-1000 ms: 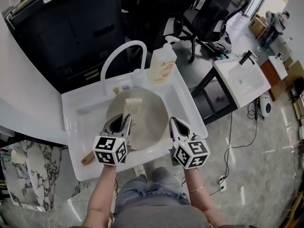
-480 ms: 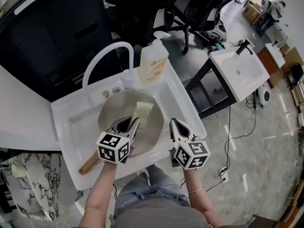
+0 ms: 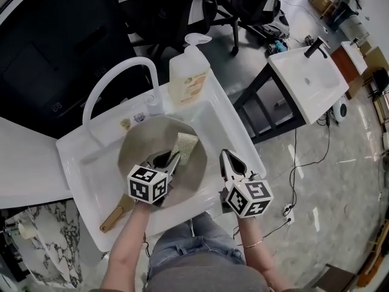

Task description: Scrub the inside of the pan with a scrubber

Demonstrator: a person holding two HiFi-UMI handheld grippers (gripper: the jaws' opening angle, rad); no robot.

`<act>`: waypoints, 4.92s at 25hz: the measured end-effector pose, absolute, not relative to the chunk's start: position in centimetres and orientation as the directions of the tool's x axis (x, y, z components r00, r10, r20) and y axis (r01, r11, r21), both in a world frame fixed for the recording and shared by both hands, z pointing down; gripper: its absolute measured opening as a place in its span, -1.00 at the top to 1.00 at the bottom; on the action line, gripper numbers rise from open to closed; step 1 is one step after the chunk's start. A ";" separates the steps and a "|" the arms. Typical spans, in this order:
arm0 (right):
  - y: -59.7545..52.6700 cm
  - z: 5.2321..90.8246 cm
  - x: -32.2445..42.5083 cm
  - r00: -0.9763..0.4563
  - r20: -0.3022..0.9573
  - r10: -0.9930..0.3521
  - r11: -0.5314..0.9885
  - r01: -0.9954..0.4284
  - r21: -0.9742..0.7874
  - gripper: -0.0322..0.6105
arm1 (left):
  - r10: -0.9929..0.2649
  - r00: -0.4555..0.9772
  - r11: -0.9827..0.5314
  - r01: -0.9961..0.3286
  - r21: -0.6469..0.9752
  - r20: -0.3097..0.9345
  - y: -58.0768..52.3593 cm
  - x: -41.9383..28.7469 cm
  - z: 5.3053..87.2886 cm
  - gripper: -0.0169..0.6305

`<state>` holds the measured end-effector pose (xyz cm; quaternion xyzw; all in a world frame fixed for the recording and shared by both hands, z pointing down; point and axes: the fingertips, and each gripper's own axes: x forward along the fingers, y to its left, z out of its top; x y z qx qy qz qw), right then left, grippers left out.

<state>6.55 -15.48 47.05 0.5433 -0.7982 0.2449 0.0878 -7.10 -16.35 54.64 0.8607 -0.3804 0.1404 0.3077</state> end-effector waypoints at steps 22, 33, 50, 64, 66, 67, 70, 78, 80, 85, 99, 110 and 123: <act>-18.0 49.0 6.2 -0.437 0.449 -0.779 0.313 -0.892 -0.325 0.87 | -0.769 0.328 -0.269 -0.945 0.188 0.549 -24.8 -12.0 60.1 0.76; -18.4 48.3 5.2 -0.481 0.428 -0.765 0.361 -0.871 -0.333 0.87 | -0.795 0.036 0.034 -0.994 0.104 0.606 -24.1 -18.3 59.6 0.76; -17.3 45.7 3.0 -0.555 0.364 -0.748 0.455 -0.828 -0.328 0.87 | -0.691 -0.269 0.289 -0.954 -0.085 0.671 -18.7 -24.8 57.0 0.76; -16.0 44.7 1.3 -0.596 0.338 -0.728 0.495 -0.799 -0.342 0.87 | -0.686 -0.353 0.243 -0.935 -0.257 0.637 -14.0 -27.5 52.9 0.75; -15.8 44.4 1.3 -0.596 0.336 -0.729 0.497 -0.799 -0.339 0.87 | -0.705 -0.342 0.217 -0.938 -0.270 0.621 -13.2 -27.7 52.3 0.75; -15.8 44.3 1.3 -0.595 0.335 -0.730 0.498 -0.800 -0.336 0.87 | -0.719 -0.326 0.198 -0.943 -0.269 0.614 -13.0 -27.6 51.9 0.75; -15.3 44.2 1.4 -0.588 0.333 -0.737 0.492 -0.805 -0.331 0.87 | -0.763 -0.233 0.069 -0.957 -0.283 0.603 -13.1 -26.8 50.8 0.75; -13.3 44.2 3.0 -0.536 0.340 -0.773 0.438 -0.838 -0.325 0.87 | -0.810 -0.002 -0.462 -0.614 -0.640 0.587 -17.0 -20.6 49.0 0.75; -12.6 44.4 3.6 -0.516 0.345 -0.784 0.416 -0.849 -0.326 0.87 | -0.811 0.011 -0.528 -0.445 -0.723 0.585 -17.5 -19.1 49.8 0.75; -11.1 44.8 4.9 -0.476 0.355 -0.804 0.370 -0.869 -0.329 0.87 | -0.797 -0.015 -0.602 -0.051 -0.797 0.604 -17.3 -17.9 53.1 0.75; -9.2 44.7 5.2 -0.463 0.356 -0.812 0.348 -0.873 -0.342 0.87 | -0.292 -0.153 -0.945 -0.107 -0.309 0.944 -9.4 -18.5 60.2 0.76; -9.1 44.6 5.2 -0.483 0.356 -0.800 0.367 -0.863 -0.347 0.87 | 0.203 -0.082 -0.953 -0.245 0.178 0.976 -3.0 -16.5 60.6 0.76; -9.9 44.8 6.7 -0.475 0.366 -0.801 0.353 -0.867 -0.352 0.87 | 0.486 0.160 -0.826 -0.236 0.511 0.859 -0.2 -10.8 60.0 0.76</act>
